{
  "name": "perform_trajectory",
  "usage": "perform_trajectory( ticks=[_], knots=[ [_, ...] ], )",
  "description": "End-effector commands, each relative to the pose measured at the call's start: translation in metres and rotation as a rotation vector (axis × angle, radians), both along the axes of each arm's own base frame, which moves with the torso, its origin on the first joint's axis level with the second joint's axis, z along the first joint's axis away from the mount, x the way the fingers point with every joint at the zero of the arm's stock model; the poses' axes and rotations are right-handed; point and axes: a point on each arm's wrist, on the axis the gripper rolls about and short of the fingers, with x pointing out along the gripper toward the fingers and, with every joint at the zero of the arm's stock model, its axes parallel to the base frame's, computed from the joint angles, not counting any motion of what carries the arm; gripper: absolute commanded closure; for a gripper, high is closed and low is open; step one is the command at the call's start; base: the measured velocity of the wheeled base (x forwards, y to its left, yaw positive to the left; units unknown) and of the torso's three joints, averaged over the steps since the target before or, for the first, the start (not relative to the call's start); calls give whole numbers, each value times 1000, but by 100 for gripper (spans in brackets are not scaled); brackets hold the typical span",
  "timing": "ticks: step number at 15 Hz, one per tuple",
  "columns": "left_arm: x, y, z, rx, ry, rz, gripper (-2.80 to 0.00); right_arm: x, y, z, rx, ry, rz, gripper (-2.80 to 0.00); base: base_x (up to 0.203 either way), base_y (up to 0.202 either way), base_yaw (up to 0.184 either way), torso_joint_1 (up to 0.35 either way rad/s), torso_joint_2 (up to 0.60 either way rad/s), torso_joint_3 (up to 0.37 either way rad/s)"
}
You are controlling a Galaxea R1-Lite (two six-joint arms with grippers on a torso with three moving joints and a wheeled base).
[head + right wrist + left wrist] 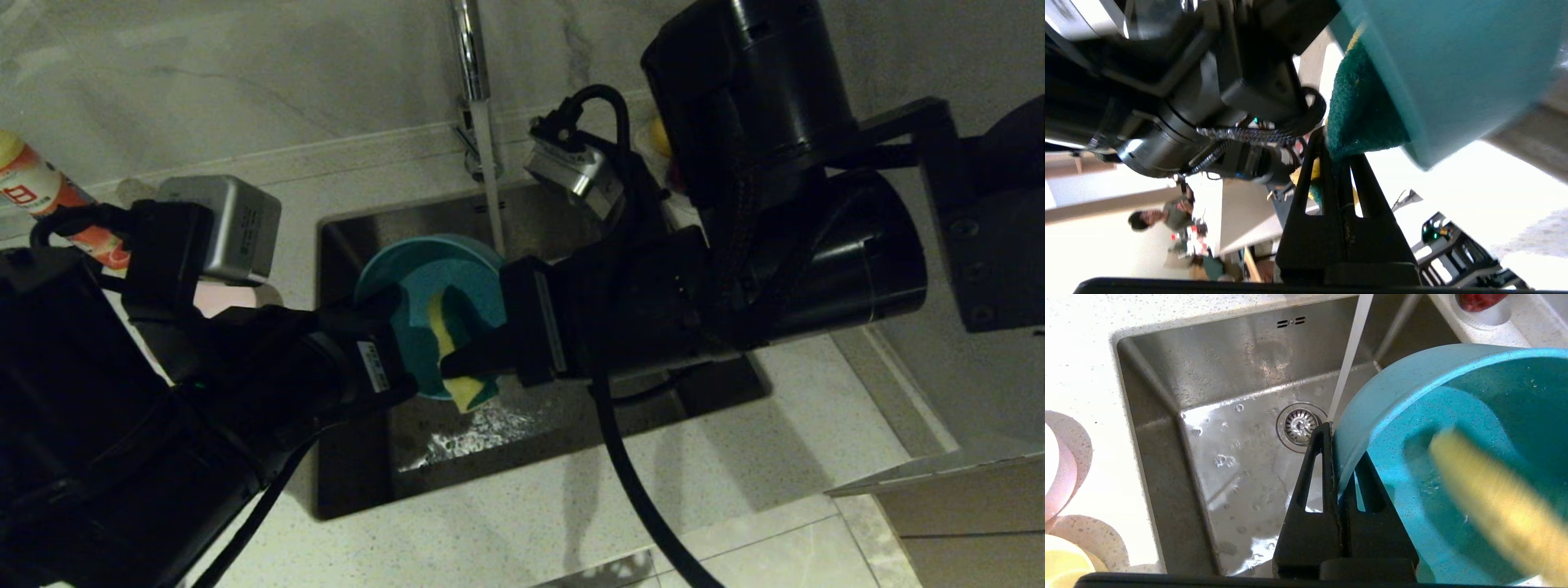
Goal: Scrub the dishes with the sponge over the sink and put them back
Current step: Wipe the bowl
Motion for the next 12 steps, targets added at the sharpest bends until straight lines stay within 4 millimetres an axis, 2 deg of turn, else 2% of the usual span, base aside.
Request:
perform_trajectory(
  ticks=[1,7,12],
  knots=[
    [-1,1,0,-5,-3,5,0,-2,-7,9,23,-13,-6,0,0,0,0,0,0,0],
    [-4,4,-10,9,25,-1,0,7,3,0,17,-11,-8,0,0,0,0,0,0,0],
    [-5,5,-17,33,40,-6,0,8,7,7,38,-38,0,0,0,0,0,0,0,0]
  ],
)
